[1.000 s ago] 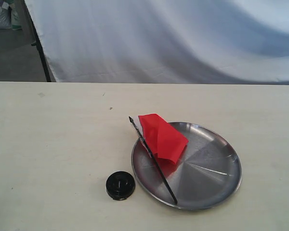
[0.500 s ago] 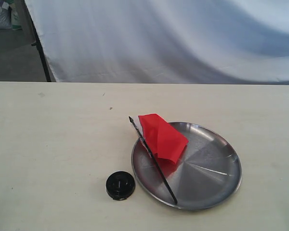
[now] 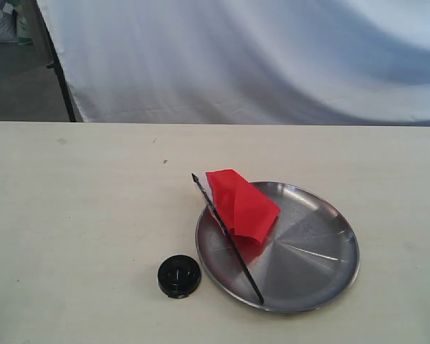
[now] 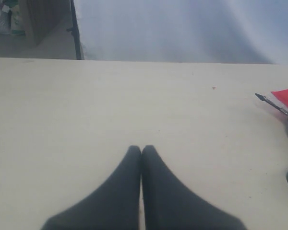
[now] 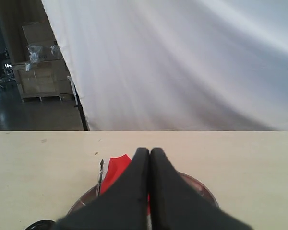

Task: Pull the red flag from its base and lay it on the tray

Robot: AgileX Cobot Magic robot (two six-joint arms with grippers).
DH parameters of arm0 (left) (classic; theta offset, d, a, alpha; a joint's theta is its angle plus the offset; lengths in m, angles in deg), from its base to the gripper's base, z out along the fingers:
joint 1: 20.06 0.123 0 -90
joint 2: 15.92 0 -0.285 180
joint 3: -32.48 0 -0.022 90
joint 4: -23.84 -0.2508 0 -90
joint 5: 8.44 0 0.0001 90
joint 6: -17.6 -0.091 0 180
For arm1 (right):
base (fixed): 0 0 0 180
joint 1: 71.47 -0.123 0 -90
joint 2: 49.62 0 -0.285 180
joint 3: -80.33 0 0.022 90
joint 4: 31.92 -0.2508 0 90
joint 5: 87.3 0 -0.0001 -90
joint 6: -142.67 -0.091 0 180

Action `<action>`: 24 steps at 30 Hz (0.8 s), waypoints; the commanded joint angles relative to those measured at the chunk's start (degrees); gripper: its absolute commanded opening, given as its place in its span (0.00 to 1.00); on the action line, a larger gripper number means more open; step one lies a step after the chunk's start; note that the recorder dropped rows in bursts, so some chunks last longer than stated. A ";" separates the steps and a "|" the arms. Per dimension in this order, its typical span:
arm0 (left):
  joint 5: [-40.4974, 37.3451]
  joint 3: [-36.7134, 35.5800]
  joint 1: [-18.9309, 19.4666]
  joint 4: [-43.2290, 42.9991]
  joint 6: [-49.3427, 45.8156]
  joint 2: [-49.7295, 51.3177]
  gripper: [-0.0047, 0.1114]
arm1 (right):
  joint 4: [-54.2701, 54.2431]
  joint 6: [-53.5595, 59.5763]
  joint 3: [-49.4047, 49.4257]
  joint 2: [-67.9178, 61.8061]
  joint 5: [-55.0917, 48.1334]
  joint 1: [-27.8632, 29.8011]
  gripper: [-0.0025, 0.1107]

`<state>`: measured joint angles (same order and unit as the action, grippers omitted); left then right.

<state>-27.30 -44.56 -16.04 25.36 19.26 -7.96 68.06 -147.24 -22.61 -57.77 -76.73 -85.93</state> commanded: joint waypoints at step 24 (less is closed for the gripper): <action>0.28 -0.18 0.05 0.22 0.08 -0.17 0.04 | -92.99 94.34 0.16 0.37 -15.89 0.37 0.02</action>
<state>-27.30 -44.56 -16.04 25.36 19.26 -7.96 -18.33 -61.55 -22.61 -57.77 -88.52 -85.93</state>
